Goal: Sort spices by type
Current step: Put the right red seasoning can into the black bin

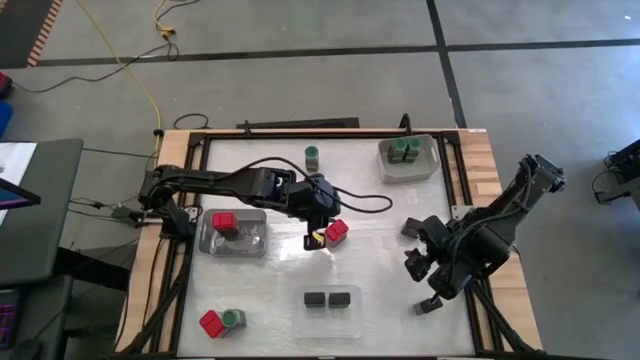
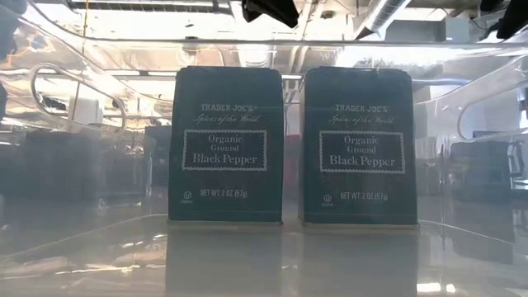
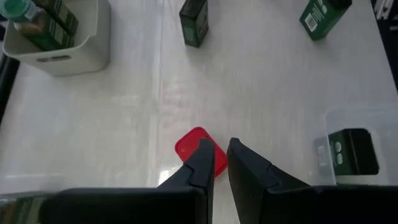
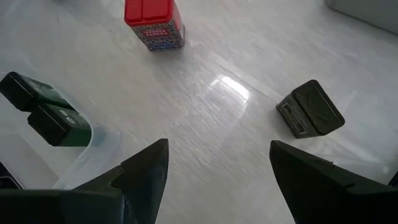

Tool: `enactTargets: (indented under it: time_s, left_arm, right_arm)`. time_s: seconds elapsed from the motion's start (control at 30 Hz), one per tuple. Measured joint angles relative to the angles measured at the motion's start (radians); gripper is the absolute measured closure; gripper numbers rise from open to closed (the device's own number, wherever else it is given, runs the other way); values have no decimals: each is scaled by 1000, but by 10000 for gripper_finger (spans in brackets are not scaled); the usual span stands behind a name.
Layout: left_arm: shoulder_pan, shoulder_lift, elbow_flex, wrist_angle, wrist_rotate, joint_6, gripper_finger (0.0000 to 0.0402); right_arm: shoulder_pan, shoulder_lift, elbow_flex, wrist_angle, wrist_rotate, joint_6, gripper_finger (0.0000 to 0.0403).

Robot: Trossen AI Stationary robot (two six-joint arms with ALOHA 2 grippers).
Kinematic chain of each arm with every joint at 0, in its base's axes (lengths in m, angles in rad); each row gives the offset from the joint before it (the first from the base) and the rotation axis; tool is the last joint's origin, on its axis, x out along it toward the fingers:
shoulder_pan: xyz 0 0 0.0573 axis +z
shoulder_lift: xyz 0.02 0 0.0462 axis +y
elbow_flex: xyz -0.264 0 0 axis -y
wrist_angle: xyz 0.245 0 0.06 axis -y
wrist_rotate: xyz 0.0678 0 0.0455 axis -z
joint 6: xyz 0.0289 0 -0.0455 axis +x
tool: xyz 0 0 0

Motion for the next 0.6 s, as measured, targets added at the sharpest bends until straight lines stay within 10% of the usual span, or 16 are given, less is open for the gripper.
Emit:
enactTargets:
  time_s: [0.6]
  left_arm:
    - [2,0,0,49,9,-81,321]
  right_arm:
    - [0,0,0,18,0,-51,98]
